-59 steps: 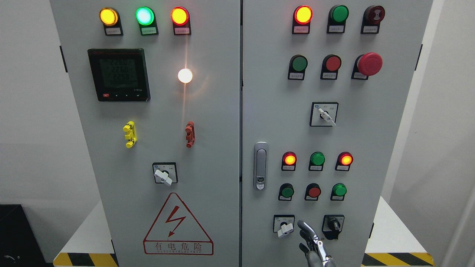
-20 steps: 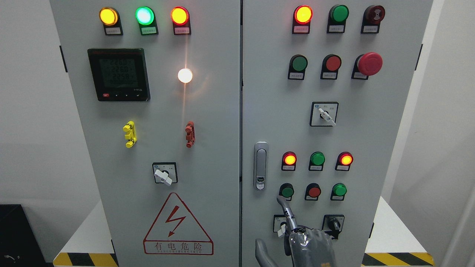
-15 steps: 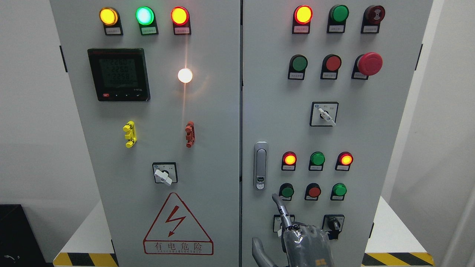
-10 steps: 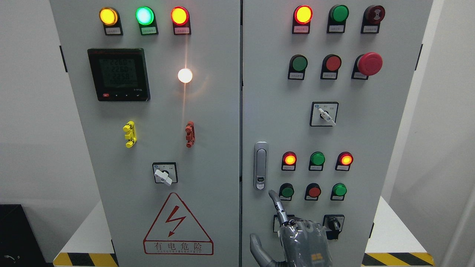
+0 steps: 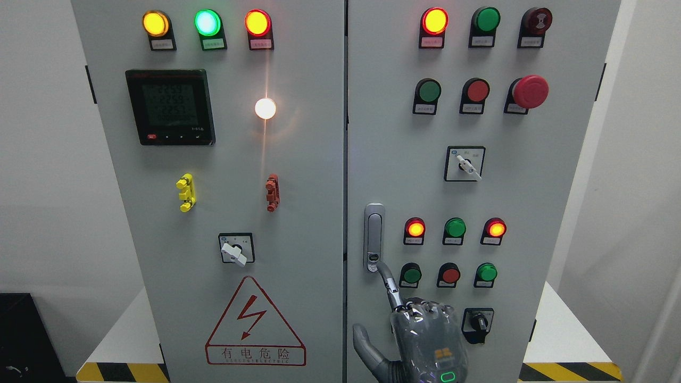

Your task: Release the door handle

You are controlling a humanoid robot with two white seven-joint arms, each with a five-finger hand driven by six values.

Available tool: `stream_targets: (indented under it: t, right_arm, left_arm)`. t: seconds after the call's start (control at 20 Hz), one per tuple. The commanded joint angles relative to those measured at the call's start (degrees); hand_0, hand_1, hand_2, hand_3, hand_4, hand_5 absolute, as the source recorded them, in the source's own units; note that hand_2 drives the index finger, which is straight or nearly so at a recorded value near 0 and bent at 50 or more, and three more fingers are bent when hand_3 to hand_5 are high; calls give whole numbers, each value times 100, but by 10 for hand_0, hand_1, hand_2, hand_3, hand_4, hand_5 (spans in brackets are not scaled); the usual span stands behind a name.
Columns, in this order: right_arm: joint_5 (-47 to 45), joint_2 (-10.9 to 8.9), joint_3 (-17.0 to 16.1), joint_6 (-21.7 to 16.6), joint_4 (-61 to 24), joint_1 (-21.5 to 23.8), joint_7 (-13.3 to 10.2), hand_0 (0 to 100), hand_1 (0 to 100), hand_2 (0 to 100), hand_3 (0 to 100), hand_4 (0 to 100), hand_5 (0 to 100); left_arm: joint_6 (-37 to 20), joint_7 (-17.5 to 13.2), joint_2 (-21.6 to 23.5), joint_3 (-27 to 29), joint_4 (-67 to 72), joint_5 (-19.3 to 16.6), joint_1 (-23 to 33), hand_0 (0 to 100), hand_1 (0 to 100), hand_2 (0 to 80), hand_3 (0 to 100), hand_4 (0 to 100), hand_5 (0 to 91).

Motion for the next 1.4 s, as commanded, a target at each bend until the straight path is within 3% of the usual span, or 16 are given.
stream_targets:
  t: [0.0,1.35]
  right_arm:
    - [224,-2,4,3,295,-81,-4,368,239,67,1000,1000,1000]
    - [382,33,-31,170,664,-415,13,352,233,73,1000,1000,1000]
  left_arm:
    - [-4,-1,0,0,-2,4,97,120,556,0,0,0,0]
    - [-4,-1,0,0,7,4,97,120,556,0,0,0,0]
